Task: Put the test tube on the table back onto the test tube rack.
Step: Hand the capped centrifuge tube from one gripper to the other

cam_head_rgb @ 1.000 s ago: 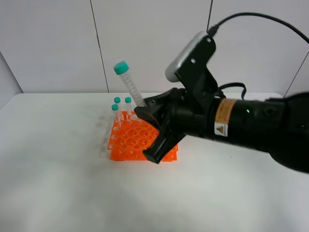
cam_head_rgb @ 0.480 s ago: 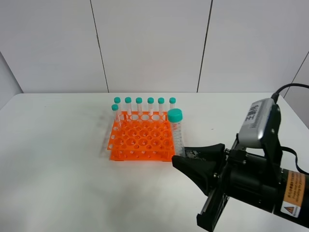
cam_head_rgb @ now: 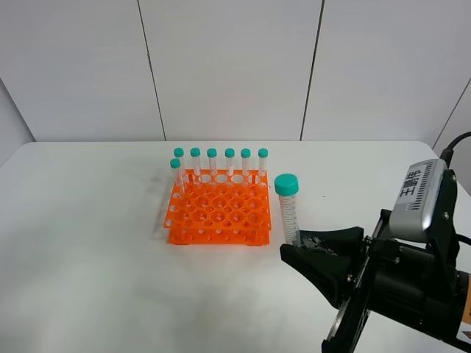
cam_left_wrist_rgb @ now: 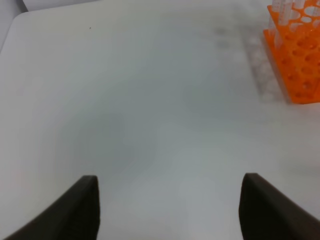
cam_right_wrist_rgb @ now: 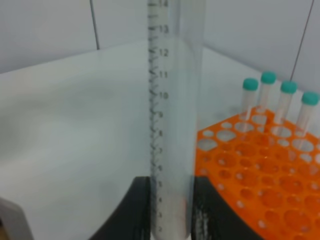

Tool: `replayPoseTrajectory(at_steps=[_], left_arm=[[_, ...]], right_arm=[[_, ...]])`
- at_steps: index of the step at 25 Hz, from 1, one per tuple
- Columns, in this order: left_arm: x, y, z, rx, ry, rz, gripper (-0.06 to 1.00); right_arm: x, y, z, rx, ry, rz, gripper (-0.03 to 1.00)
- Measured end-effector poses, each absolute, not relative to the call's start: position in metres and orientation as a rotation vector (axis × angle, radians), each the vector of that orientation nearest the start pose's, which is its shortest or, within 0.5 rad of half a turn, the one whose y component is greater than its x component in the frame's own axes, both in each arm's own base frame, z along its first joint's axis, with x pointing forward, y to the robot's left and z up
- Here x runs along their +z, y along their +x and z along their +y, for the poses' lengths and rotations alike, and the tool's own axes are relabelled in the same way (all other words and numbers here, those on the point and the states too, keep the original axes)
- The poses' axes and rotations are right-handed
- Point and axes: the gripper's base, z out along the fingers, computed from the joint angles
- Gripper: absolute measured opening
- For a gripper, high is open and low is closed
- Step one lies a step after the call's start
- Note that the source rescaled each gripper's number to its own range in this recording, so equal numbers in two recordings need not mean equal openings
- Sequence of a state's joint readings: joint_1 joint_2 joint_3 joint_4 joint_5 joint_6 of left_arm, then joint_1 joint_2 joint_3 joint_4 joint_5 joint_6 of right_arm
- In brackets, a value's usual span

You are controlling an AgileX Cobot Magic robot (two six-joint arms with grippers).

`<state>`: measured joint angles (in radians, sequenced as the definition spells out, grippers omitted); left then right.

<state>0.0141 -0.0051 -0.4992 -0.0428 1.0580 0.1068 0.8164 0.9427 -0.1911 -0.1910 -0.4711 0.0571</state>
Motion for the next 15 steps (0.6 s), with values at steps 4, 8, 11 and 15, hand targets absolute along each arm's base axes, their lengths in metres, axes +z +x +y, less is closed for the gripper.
replayPoseTrajectory(at_steps=[4, 8, 11, 15], left_arm=[[0.2773, -0.0055, -0.0035, 0.025, 0.097, 2.034, 0.98], [0.2773, -0.0055, -0.0035, 0.025, 0.097, 2.034, 0.98], [0.2773, -0.0055, -0.0035, 0.025, 0.097, 2.034, 0.98], [0.2773, -0.0055, -0.0035, 0.025, 0.097, 2.034, 0.98]], right_arm=[[0.2202, 0.1087, 0.125, 0.568, -0.852, 1.573, 0.04], [0.2234, 0.1089, 0.1255, 0.581, -0.834, 1.543, 0.04], [0.225, 0.1092, 0.1255, 0.589, -0.818, 1.531, 0.04], [0.2259, 0.1102, 0.1249, 0.597, -0.787, 1.537, 0.04]])
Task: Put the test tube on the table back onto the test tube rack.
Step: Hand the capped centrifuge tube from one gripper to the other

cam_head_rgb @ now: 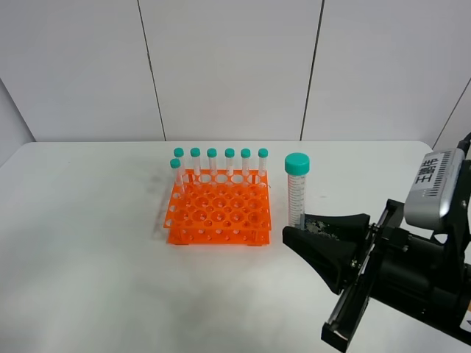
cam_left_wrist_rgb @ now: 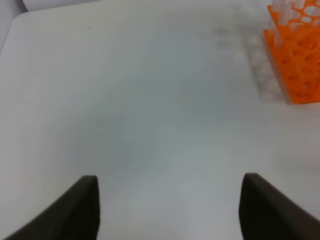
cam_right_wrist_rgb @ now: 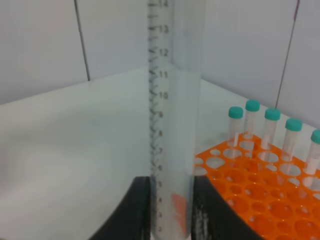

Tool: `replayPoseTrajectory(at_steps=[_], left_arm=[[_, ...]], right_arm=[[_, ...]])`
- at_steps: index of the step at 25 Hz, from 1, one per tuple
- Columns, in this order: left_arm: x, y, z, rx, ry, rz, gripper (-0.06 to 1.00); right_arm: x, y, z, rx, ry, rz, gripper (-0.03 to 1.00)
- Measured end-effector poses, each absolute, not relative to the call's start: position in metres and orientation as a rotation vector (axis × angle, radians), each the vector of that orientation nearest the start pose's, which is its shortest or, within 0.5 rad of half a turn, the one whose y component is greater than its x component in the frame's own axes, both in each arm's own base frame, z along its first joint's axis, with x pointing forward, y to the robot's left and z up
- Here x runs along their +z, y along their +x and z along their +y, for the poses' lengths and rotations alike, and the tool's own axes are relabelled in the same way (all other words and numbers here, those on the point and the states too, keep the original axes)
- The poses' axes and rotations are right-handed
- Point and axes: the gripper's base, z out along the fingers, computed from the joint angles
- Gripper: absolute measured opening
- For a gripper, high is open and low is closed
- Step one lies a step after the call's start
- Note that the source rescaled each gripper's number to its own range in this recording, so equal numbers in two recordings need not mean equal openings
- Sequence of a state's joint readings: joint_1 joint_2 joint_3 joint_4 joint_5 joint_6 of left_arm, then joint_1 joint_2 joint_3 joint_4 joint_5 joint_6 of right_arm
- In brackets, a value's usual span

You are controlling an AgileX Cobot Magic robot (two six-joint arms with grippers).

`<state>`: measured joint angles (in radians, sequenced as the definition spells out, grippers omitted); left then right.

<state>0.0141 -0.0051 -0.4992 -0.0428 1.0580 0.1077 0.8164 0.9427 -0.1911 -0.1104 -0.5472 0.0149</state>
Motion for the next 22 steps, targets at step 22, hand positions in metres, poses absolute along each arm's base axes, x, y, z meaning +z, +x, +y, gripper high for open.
replayPoseTrajectory(at_steps=[22], left_arm=[[0.289, -0.01, -0.011, -0.376, 0.453, 1.895, 0.98]], right_arm=[[0.226, 0.112, 0.124, 0.607, -0.741, 1.559, 0.04]])
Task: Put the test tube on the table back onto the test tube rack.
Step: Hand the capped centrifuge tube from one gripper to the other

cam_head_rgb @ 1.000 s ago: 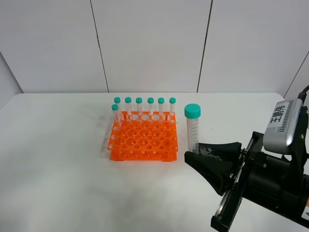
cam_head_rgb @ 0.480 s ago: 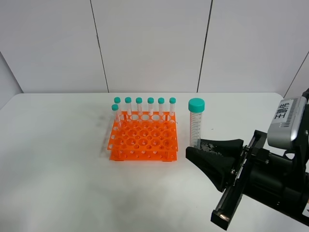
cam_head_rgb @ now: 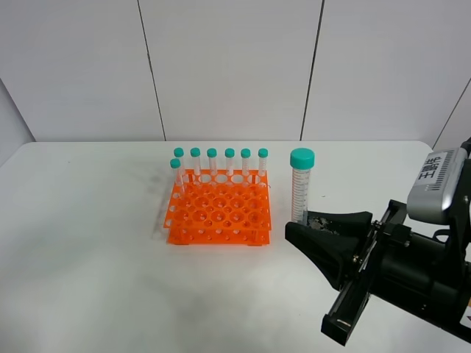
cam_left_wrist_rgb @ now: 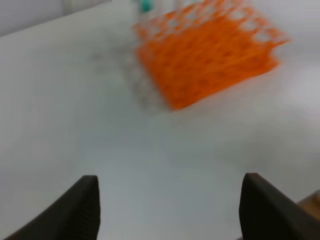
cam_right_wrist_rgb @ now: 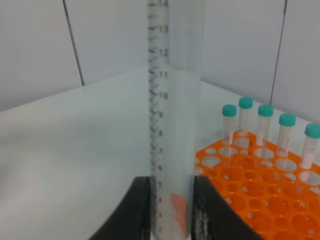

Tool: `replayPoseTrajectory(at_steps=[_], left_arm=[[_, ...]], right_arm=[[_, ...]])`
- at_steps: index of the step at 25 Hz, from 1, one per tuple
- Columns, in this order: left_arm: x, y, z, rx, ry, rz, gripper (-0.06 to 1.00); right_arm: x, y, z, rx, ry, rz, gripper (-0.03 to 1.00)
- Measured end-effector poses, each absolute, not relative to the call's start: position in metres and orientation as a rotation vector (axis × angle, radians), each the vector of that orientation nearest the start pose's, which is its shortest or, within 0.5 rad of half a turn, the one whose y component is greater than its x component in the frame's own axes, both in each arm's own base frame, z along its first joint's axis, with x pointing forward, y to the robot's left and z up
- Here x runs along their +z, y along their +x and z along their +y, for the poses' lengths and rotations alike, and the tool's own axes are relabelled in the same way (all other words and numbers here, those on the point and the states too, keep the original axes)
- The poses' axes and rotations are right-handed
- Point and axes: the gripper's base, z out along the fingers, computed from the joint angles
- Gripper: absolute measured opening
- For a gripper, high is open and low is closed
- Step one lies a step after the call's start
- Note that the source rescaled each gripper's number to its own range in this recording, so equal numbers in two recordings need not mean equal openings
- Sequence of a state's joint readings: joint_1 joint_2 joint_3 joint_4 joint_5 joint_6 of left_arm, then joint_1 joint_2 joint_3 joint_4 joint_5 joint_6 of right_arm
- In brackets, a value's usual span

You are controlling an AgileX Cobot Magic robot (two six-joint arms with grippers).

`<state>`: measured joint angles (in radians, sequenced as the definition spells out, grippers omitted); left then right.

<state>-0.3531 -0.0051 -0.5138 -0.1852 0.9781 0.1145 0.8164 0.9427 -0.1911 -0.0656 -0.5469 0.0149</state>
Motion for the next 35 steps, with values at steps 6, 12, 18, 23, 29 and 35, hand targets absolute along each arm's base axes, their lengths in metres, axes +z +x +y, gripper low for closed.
replayPoseTrajectory(at_steps=[6, 12, 18, 23, 29, 35], left_arm=[[0.317, 0.008, -0.028, -0.579, 0.403, 1.715, 0.98], [0.326, 0.063, -0.055, -0.617, 0.478, 1.734, 0.98], [0.31, 0.116, -0.087, -0.71, 0.616, 1.791, 0.98], [0.302, 0.141, -0.11, -0.885, 0.696, 1.708, 0.98], [0.29, 0.162, -0.125, -0.934, 0.797, 1.695, 0.96], [0.301, 0.169, -0.135, -0.953, 0.853, 1.641, 0.78]], right_arm=[[0.226, 0.112, 0.123, 0.607, -0.741, 1.559, 0.04], [0.226, 0.112, 0.123, 0.607, -0.74, 1.56, 0.04], [0.226, 0.112, 0.123, 0.607, -0.74, 1.56, 0.04], [0.226, 0.112, 0.123, 0.607, -0.74, 1.56, 0.04], [0.226, 0.112, 0.123, 0.606, -0.742, 1.563, 0.04], [0.225, 0.112, 0.123, 0.603, -0.745, 1.571, 0.04]])
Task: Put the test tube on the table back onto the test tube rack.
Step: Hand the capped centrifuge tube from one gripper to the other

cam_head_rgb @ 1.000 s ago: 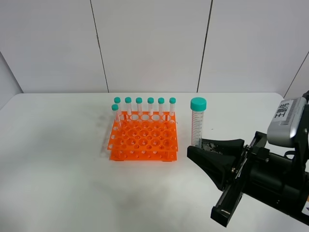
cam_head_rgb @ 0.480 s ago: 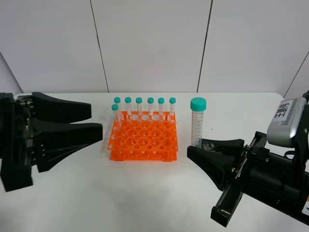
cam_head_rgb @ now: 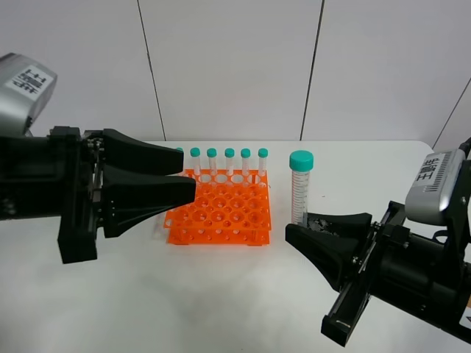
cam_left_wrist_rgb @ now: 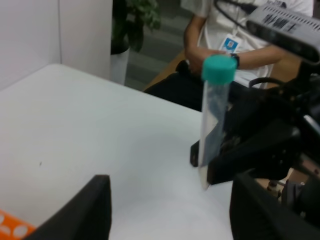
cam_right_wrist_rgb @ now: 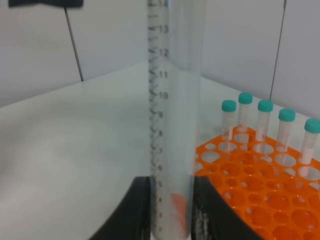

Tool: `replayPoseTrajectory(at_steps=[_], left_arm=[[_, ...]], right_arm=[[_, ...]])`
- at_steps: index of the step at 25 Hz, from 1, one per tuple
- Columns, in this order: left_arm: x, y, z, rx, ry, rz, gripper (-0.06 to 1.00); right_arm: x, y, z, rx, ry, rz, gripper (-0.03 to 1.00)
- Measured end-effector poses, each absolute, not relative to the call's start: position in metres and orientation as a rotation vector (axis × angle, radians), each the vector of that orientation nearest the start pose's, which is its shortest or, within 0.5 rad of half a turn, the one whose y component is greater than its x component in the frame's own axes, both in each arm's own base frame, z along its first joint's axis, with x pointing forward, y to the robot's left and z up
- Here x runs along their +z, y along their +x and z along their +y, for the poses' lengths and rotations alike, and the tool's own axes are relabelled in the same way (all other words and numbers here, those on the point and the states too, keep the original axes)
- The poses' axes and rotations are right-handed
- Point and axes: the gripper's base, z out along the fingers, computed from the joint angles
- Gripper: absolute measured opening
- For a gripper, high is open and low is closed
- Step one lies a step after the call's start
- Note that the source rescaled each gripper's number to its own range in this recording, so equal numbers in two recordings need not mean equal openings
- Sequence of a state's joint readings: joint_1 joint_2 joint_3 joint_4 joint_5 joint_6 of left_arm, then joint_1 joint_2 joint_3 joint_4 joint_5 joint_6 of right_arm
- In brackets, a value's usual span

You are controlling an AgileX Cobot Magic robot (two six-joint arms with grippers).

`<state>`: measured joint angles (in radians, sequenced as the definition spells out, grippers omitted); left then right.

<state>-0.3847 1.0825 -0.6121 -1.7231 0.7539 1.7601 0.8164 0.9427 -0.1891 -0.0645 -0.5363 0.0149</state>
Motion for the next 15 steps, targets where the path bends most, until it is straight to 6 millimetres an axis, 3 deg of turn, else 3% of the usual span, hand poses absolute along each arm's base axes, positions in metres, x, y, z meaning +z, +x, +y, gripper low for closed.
replayPoseTrajectory(at_steps=[8, 15], left_arm=[[0.318, 0.16, -0.166, -0.923, 0.952, 1.578, 0.77], [0.301, 0.177, -0.207, -0.97, 1.052, 1.642, 0.77]], right_arm=[[0.224, 0.112, 0.123, 0.603, -0.746, 1.571, 0.04], [0.224, 0.112, 0.123, 0.602, -0.747, 1.572, 0.04]])
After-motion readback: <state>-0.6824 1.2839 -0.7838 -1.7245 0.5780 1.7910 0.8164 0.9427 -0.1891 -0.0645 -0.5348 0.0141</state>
